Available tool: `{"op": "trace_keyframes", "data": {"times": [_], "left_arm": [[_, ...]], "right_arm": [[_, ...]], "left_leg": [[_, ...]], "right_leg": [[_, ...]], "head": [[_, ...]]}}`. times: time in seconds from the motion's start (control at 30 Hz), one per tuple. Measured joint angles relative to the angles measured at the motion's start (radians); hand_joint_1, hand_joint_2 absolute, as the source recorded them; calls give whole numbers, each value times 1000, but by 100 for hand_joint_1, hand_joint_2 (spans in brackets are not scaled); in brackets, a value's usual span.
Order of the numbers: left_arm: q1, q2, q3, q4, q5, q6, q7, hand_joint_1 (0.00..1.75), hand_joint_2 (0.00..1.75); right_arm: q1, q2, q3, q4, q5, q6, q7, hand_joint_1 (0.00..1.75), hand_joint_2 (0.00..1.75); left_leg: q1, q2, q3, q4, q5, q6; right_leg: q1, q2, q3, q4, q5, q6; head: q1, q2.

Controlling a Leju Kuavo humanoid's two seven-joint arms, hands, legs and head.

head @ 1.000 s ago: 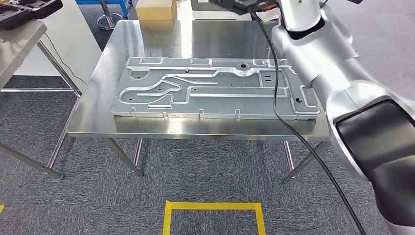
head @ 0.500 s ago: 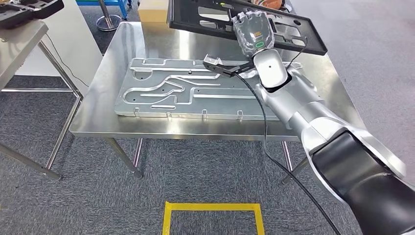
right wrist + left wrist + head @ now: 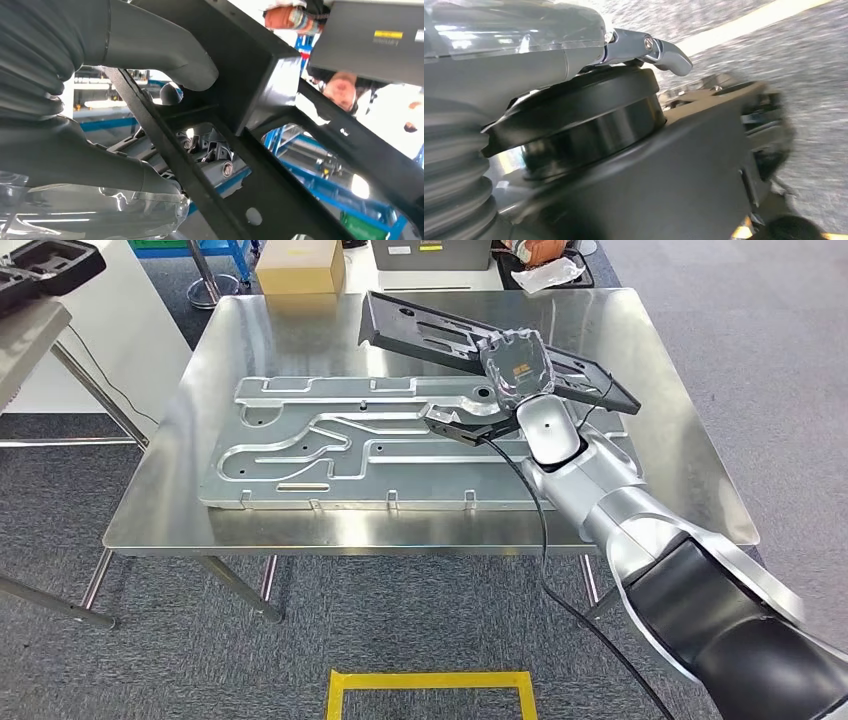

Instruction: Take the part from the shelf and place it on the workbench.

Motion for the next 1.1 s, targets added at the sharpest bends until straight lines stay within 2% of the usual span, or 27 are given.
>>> {"op": "trace_keyframes", "data": {"times": [0.03, 0.07, 0.13, 0.17, 0.2, 0.23, 0.3, 0.37, 0.43, 0.5, 0.53, 0.57, 0.6, 0.63, 0.67, 0.73, 0.77, 0.8, 0.87, 0.9, 0.93, 1.0, 1.03, 1.07, 1.1], "left_arm": [[-2, 0, 1, 0, 0, -2, -2, 0, 175], [-4, 0, 1, 0, 1, -3, -5, 0, 175], [-3, 0, 2, 0, 2, -5, -5, 0, 175], [-1, 0, 2, 0, 2, -5, -5, 0, 175], [2, 0, 3, 1, 2, -5, -4, 0, 175], [3, 0, 3, 1, 2, -6, -4, 0, 175], [0, -1, 4, 1, 2, -6, -4, 0, 175], [0, -2, 4, 1, 2, -7, -4, 0, 175], [4, -3, 4, 1, 4, -7, -4, 0, 175], [7, -3, 5, 1, 8, -6, -3, 0, 175], [8, -3, 5, 1, 11, -6, -3, 0, 175], [8, -3, 6, 1, 14, -6, -1, 0, 175], [9, -4, 6, 1, 16, -6, 0, 0, 175], [10, -4, 7, 1, 19, -6, 2, 0, 175], [11, -5, 7, 1, 20, -5, 3, 0, 175], [12, -7, 7, 1, 22, -3, 4, 0, 175], [12, -8, 7, 1, 24, -1, 5, 0, 175], [10, -8, 7, 1, 26, 0, 5, 0, 175], [8, -6, 7, 1, 28, 2, 6, 0, 175], [7, -6, 7, 1, 28, 2, 7, 0, 175], [5, -5, 7, 1, 29, 3, 7, 0, 175], [1, -4, 7, 1, 30, 2, 6, 0, 175], [-1, -4, 7, 1, 31, 3, 6, 0, 175], [-2, -4, 7, 1, 33, 2, 4, 0, 175], [-3, -3, 8, 1, 37, 1, -1, 0, 175]], "right_arm": [[7, 0, 0, 2, 0, 0, 0, 175, 175], [14, 0, 0, 4, 0, 0, 0, 175, 175], [20, 3, 0, 4, 0, -1, 0, 175, 175], [21, 4, 0, 5, 0, -1, 0, 175, 175], [22, 6, 0, 6, 0, -2, 0, 175, 175], [23, 8, 1, 7, 0, -3, 0, 175, 175], [22, 9, 1, 9, 0, -5, -1, 175, 175], [19, 8, 2, 9, 0, -5, 0, 175, 175], [20, 8, 2, 10, 0, -5, 0, 175, 175], [28, 9, 2, 11, 4, -6, -1, 175, 175], [33, 9, 3, 12, 8, -7, -2, 175, 175], [36, 9, 4, 13, 13, -9, -4, 175, 175], [37, 9, 4, 13, 16, -13, -5, 175, 175], [38, 9, 5, 14, 19, -18, -7, 175, 175], [39, 9, 5, 14, 24, -26, -9, 175, 175], [42, 13, 7, 15, 44, -52, -10, 175, 175], [44, 18, 8, 15, 59, -66, -10, 175, 175], [44, 24, 10, 15, 75, -78, -8, 175, 175], [43, 40, 15, 12, 104, -102, -3, 175, 175], [43, 51, 20, 12, 115, -116, -2, 175, 175], [45, 65, 27, 11, 121, -129, -4, 175, 175], [60, 93, 46, 11, 126, -143, -14, 175, 175], [71, 108, 57, 11, 127, -145, -21, 175, 175], [82, 123, 67, 12, 128, -146, -27, 175, 175], [92, 139, 76, 12, 128, -146, -32, 175, 175]], "left_leg": [[-3, 0, -41, 39, 12, 3], [-6, 0, -64, 37, 49, 7], [-13, -1, -57, -73, 169, 23], [-19, -1, -44, -126, 215, 33], [-23, 0, -30, -168, 241, 42], [-28, 1, -20, -190, 246, 50], [-30, 2, 6, -228, 217, 62], [-22, 2, 43, -272, 190, 70], [-16, 0, 80, -298, 177, 75], [-15, -3, 108, -306, 163, 76], [-15, -5, 122, -306, 154, 76], [-15, -8, 137, -306, 142, 76], [-15, -11, 152, -306, 129, 74], [-15, -13, 169, -306, 116, 72], [-16, -14, 182, -305, 101, 69], [-17, -16, 197, -300, 75, 57], [-16, -16, 200, -298, 67, 51], [-15, -16, 202, -294, 64, 44], [-14, -13, 196, -268, 65, 34], [-14, -12, 177, -229, 62, 30], [-13, -10, 147, -173, 50, 24], [-11, -8, 69, -48, -4, 12], [-10, -7, 36, -9, -27, 7], [-10, -6, 16, 1, -31, 5], [-9, -5, 10, -24, -4, 4]], "right_leg": [[2, 0, 14, -1, -12, -1], [4, 1, 31, -1, -25, -1], [8, 3, 69, -2, -52, 0], [10, 5, 85, -5, -64, 3], [11, 7, 96, -9, -72, 7], [11, 8, 103, -14, -77, 12], [12, 8, 105, -13, -73, 25], [13, 5, 80, 33, -58, 35], [12, 4, 16, 128, -60, 45], [9, 2, -66, 219, -103, 52], [8, 1, -101, 240, -127, 53], [7, 0, -124, 234, -138, 52], [6, 0, -134, 201, -125, 50], [7, -1, -134, 145, -83, 48], [8, -2, -128, 76, -3, 42], [17, -2, -121, -16, 118, 29], [21, -1, -121, -31, 147, 20], [25, 0, -119, -28, 138, 11], [21, 3, -105, -32, 128, -4], [18, 4, -94, -37, 123, -9], [15, 6, -84, -41, 117, -13], [14, 9, -66, -43, 103, -16], [14, 10, -57, -42, 95, -16], [14, 10, -49, -41, 87, -15], [14, 11, -42, -39, 81, -14]], "head": [[0, 0], [0, 0], [0, 0], [0, 0], [0, 0], [0, 0], [0, 0], [0, 0], [1, 0], [1, 0], [1, 0], [1, 0], [1, 0], [1, 0], [1, 0], [1, 0], [2, 0], [3, 0], [6, 0], [5, 0], [5, 0], [5, 0], [5, 0], [5, 0], [5, 0]]}}
